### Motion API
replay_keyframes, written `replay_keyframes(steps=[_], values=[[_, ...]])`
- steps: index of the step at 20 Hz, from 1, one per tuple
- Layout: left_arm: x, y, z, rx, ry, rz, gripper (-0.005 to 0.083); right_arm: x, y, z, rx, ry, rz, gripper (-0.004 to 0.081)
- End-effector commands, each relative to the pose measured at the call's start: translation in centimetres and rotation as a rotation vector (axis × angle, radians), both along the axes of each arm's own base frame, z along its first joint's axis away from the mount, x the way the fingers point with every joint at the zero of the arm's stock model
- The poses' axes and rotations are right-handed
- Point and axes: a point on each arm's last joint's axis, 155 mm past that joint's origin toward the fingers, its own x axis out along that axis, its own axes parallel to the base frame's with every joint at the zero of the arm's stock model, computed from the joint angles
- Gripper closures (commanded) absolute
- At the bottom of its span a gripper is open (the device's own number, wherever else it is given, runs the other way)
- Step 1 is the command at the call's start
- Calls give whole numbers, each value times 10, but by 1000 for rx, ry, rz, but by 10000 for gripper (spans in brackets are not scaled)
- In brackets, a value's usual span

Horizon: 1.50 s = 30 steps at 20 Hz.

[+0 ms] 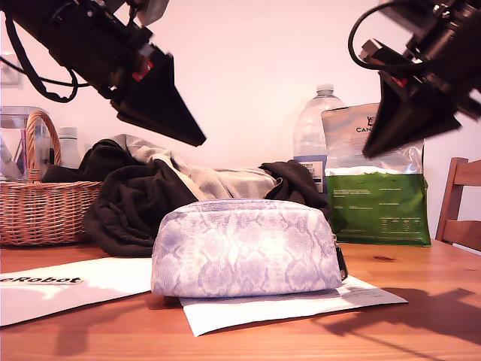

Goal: Open the zipper in the zip bag in front of you

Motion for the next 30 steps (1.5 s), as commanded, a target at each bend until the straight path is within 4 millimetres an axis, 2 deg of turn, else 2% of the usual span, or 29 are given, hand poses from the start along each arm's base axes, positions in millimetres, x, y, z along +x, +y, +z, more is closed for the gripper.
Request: replay_keyframes(steps=[1, 5, 10, 14, 17, 21, 25, 27, 30], values=[[9, 3, 8, -22, -12, 47, 795, 8, 1, 22, 17, -78, -6, 783], [28, 15, 31, -93, -94, 164, 795, 15, -13, 45, -3, -219, -63, 783], [33, 58, 42, -183, -184, 341, 795, -4, -37, 57, 31, -401, -138, 783], [21, 105, 42, -264, -222, 475, 795, -30, -54, 64, 74, -509, -168, 783], [-1, 126, 46, -308, -262, 521, 795, -54, -57, 65, 100, -544, -150, 783], [-31, 136, 48, -318, -253, 533, 795, -79, -68, 71, 99, -563, -167, 783], [-47, 140, 56, -330, -263, 532, 795, -97, -76, 83, 113, -616, -181, 783], [-51, 142, 53, -322, -250, 536, 795, -100, -77, 79, 108, -602, -180, 783], [-53, 142, 43, -301, -215, 539, 795, -102, -78, 62, 82, -538, -177, 783]])
